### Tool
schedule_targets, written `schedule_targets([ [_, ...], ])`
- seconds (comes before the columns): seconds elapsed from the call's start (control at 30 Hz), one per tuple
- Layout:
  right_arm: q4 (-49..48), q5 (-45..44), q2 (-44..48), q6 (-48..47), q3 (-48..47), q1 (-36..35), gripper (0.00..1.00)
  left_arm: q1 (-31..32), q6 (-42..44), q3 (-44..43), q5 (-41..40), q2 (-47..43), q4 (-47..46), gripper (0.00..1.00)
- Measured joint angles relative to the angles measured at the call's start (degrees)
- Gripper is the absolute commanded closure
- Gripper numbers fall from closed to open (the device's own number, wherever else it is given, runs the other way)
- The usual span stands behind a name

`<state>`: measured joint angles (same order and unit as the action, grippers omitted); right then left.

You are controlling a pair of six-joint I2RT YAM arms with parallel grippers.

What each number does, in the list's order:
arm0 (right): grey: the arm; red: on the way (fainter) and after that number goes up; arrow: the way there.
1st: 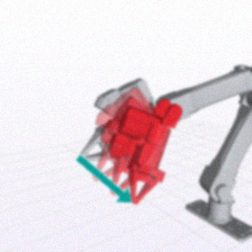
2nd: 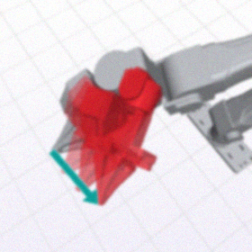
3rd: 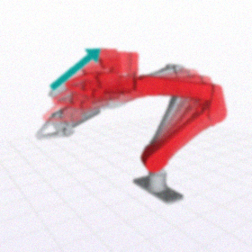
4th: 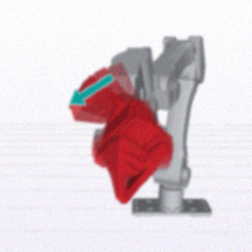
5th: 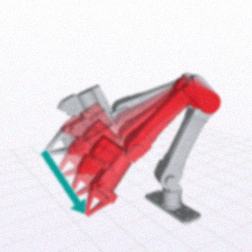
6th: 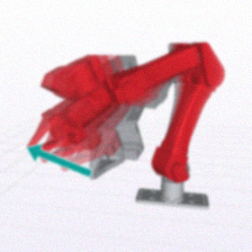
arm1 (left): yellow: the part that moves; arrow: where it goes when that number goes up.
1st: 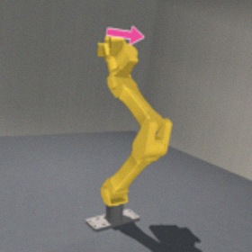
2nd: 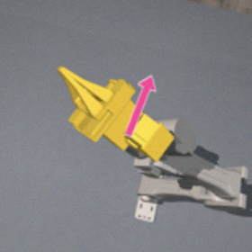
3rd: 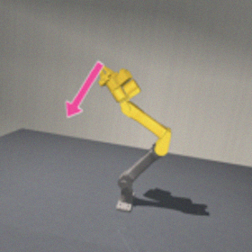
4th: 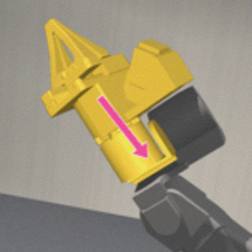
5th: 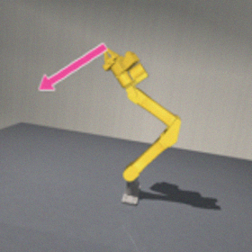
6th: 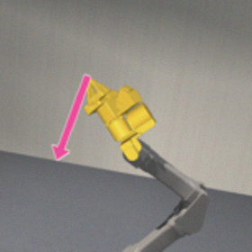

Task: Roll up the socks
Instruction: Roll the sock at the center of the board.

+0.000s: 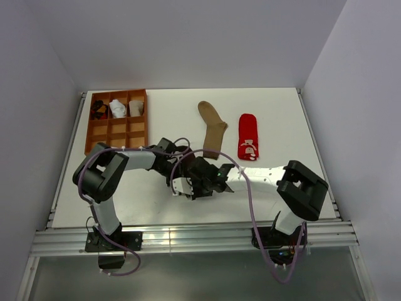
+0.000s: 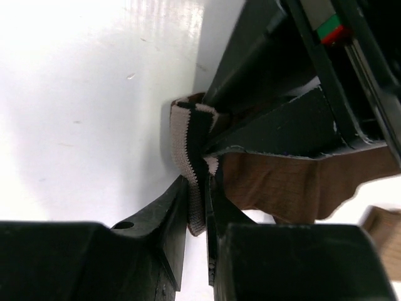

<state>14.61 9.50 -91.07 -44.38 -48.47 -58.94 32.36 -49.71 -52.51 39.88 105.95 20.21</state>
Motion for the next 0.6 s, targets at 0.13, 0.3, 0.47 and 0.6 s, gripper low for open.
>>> schedule_targets([
  [0.13,5.4,6.5,-1.7,1.7,-3.8,3.7,0.83,-0.3,-2.2,2.9,-0.2,-2.4,-3.1,0.62],
  [0.3,11.9,14.4,-5.6,3.0,-9.0,9.1,0.83,-0.5,-4.8,6.1,-1.7,-5.2,-6.9,0.62],
  [0.47,19.0,22.4,-11.7,3.7,-15.8,13.7,0.83,-0.5,-7.1,8.6,-3.3,-7.2,-9.7,0.60],
  [0.6,25.9,28.3,-17.7,4.1,-22.2,16.9,0.83,-0.6,-8.1,9.9,-5.4,-9.2,-10.6,0.58],
])
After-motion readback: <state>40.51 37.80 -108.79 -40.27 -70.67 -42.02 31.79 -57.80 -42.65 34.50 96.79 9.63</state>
